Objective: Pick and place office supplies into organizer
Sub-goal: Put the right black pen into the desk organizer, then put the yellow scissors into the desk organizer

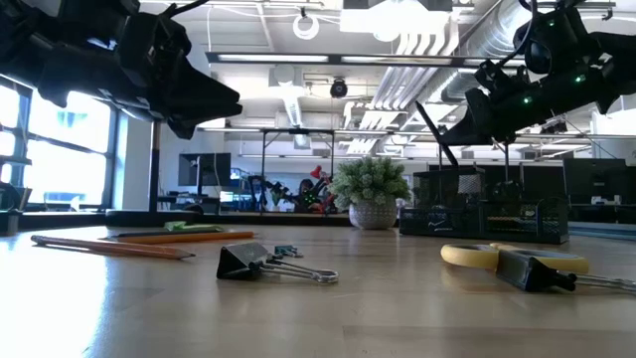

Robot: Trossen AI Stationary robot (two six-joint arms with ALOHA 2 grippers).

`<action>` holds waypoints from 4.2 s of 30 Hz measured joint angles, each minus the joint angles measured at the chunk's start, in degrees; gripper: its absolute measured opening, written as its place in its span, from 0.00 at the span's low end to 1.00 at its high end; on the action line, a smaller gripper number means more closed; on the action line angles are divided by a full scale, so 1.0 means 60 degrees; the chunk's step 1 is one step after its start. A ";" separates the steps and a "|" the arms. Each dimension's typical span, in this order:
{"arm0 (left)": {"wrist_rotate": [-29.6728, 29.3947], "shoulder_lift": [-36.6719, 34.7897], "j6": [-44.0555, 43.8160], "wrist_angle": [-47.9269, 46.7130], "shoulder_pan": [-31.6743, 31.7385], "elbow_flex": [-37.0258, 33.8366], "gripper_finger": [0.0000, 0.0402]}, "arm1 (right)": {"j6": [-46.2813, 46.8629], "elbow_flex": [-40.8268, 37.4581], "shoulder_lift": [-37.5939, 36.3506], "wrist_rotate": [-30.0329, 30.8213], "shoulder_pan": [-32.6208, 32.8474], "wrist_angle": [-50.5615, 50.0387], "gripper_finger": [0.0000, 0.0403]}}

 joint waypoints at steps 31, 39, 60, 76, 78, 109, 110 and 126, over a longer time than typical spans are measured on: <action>-0.0149 0.0000 0.0073 -0.0125 -0.0004 0.0000 0.32 | 0.0389 0.0002 0.0000 0.0470 -0.0015 -0.0772 0.16; -0.0149 0.0000 0.0073 -0.0128 0.0000 0.0000 0.32 | 0.0254 0.0004 0.0000 0.0543 -0.0015 -0.0849 0.28; -0.0149 0.0004 -0.0002 0.0005 -0.0002 0.0000 0.32 | -0.1076 0.0940 0.0120 -0.2191 0.1436 0.0259 0.34; 0.0106 0.0004 -0.0007 0.0156 -0.0003 0.0000 0.32 | -0.1935 0.3569 0.3344 -0.2679 0.4452 -0.4028 0.34; 0.0102 0.0004 0.0013 0.0176 0.0000 0.0000 0.32 | -0.2029 0.4277 0.3822 -0.2825 0.4788 -0.4966 0.34; -0.0259 0.0004 0.1508 0.0196 0.0000 0.0492 0.32 | -0.2405 0.8098 0.7923 -0.1908 0.7677 -1.0066 0.34; -0.0267 0.0004 0.1501 0.0196 0.0000 0.0492 0.32 | -0.2624 0.8098 0.7923 -0.1812 0.7646 -1.0218 0.34; -0.0299 0.0004 0.0995 -0.0467 0.0000 0.0492 0.32 | -0.5001 0.8098 0.8035 -0.2116 0.7023 -1.0052 0.47</action>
